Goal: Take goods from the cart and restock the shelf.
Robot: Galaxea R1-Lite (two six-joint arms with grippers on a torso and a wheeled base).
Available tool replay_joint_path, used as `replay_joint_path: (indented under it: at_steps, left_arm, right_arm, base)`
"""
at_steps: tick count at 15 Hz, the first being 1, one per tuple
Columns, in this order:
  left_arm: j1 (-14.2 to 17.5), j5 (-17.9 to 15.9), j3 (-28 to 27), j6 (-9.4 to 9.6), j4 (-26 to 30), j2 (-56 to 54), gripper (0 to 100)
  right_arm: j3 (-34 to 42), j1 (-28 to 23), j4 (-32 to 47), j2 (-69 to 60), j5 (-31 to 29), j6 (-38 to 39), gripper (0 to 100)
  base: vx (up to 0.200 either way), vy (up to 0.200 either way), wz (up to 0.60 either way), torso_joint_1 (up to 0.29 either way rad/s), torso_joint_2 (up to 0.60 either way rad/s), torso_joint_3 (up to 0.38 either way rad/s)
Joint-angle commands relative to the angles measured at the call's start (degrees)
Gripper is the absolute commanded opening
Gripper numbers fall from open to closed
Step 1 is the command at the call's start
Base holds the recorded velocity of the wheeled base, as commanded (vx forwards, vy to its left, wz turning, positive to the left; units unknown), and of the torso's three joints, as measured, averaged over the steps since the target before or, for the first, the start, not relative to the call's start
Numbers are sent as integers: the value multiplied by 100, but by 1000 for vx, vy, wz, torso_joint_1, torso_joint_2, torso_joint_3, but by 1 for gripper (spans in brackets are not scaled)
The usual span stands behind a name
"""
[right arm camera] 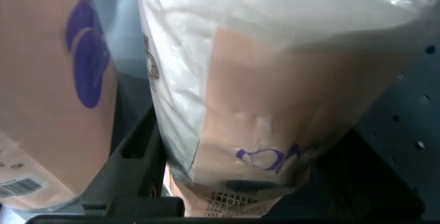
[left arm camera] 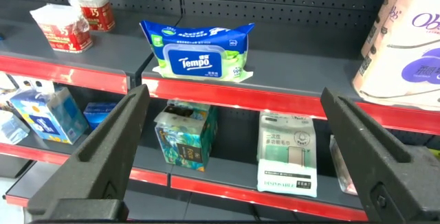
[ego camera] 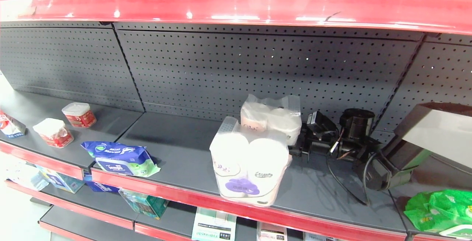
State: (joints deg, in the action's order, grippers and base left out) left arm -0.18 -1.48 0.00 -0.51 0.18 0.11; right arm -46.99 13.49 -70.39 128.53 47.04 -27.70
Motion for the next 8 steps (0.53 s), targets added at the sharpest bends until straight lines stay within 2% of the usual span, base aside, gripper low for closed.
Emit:
replay_joint_path:
  at_steps: [1, 8]
  left_arm:
    - [1, -2, 0, -2, -1, -2, 100]
    - [1, -2, 0, -2, -1, -2, 100]
  right_arm:
    - [-20, 4, -10, -12, 59, 1, 0]
    - [-55, 92, -10, -12, 51, 1, 0]
  base:
    - [0, 0, 0, 0, 0, 0]
    - [0, 0, 0, 0, 0, 0]
